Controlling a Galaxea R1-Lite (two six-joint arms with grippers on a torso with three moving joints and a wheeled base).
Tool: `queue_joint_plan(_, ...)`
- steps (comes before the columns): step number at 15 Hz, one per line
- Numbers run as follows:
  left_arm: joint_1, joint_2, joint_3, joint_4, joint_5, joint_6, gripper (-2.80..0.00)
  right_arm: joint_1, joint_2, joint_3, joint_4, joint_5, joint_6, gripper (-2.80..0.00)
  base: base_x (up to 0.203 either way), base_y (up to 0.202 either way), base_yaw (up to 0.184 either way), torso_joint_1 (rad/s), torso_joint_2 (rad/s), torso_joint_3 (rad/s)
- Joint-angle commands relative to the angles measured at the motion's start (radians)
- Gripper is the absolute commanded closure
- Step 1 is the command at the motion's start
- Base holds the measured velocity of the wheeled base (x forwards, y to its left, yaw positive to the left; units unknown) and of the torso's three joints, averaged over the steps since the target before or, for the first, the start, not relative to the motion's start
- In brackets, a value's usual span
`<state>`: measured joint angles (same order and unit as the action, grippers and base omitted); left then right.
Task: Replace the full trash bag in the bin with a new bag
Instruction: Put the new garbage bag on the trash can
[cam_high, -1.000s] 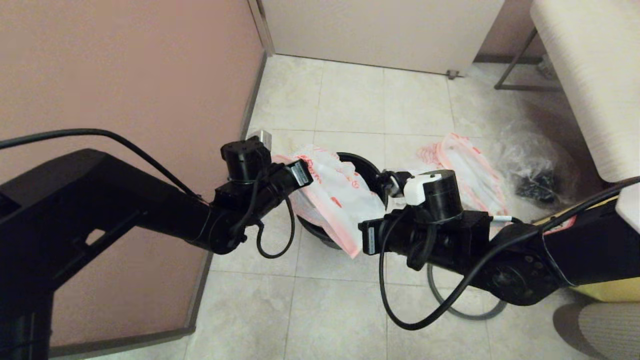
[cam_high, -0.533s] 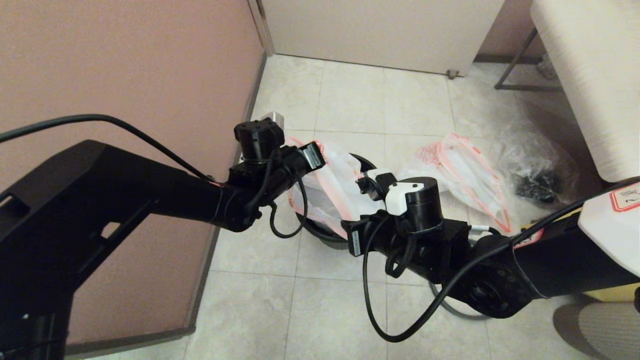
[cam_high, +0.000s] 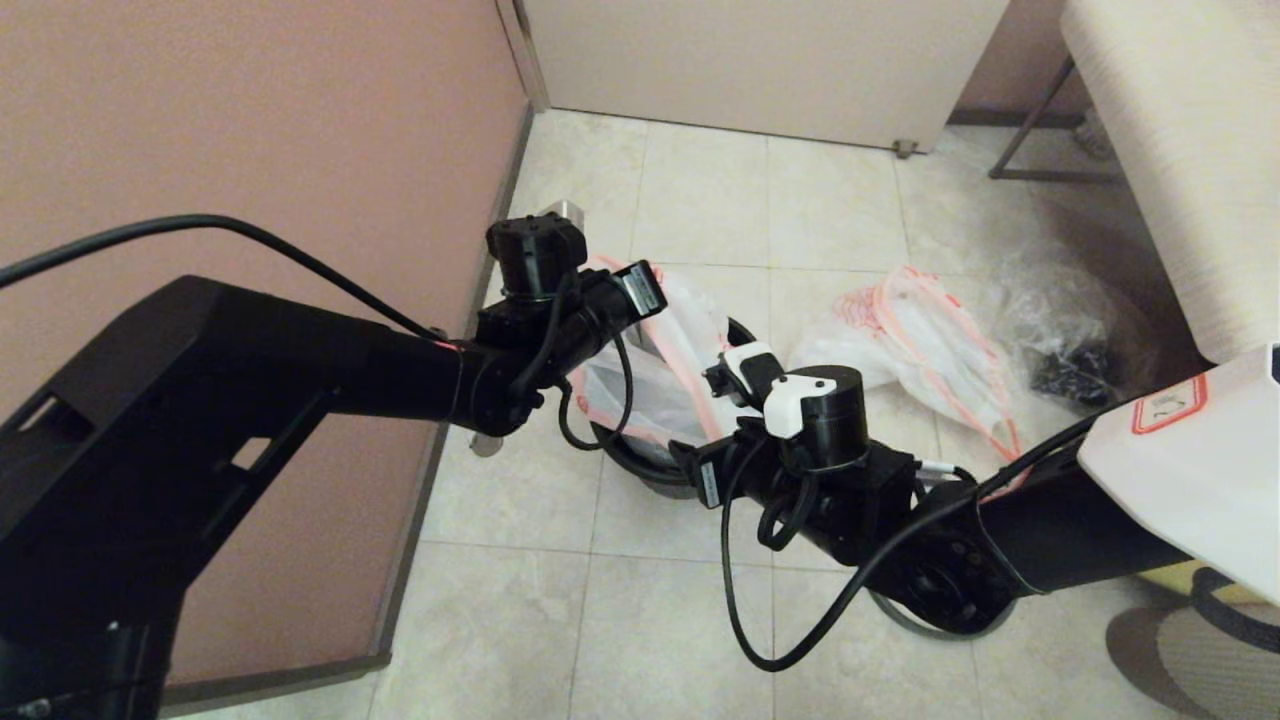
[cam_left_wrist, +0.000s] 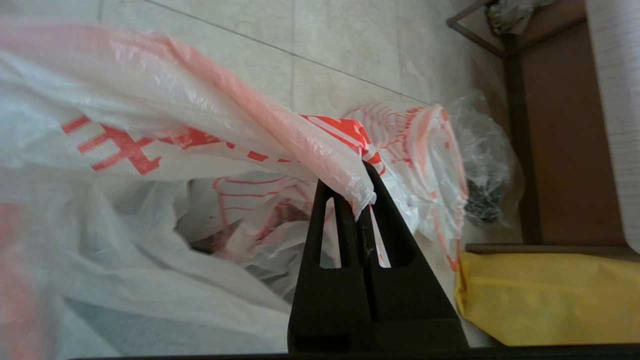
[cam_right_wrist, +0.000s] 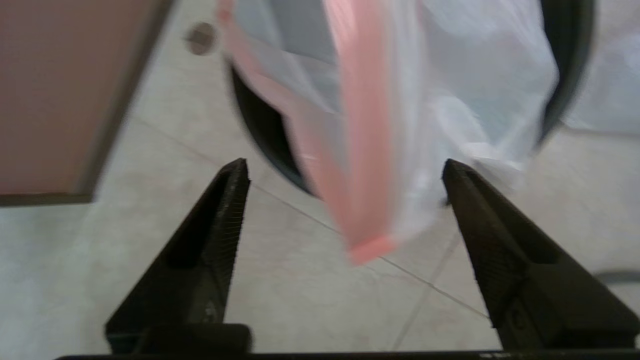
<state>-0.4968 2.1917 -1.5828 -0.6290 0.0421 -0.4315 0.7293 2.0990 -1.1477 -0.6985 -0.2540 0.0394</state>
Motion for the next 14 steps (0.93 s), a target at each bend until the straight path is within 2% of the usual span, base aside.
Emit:
queue_joint_plan(1, -0.003, 0.006, -0.021, 0.004, 0.001, -0.003, 0.0, -0.006, 0.026, -0.001, -0.005, -0.013, -0.001, -2.8, 0.0, 0.0, 0.0, 0.0, 0.0, 0.0)
queue_joint_plan(8, -0.006, -0.006, -0.025, 0.015, 0.001, -0.025, 0.0, -0.01, 0.08, -0.016, -0.09, -0.096, -0.007, -2.8, 0.0, 0.0, 0.0, 0.0, 0.0, 0.0)
queue_joint_plan(13, -0.011, -0.023, -0.02, 0.017, -0.001, -0.038, 0.0, -0.022, 0.142, -0.12, -0.09, -0.152, -0.007, -2.8, 0.0, 0.0, 0.0, 0.0, 0.0, 0.0)
queue_joint_plan(14, -0.011, -0.025, -0.02, 0.017, -0.001, -0.038, 0.0, -0.027, 0.149, -0.129, -0.09, -0.16, -0.007, 0.0, 0.0, 0.0, 0.0, 0.0, 0.0, 0.0)
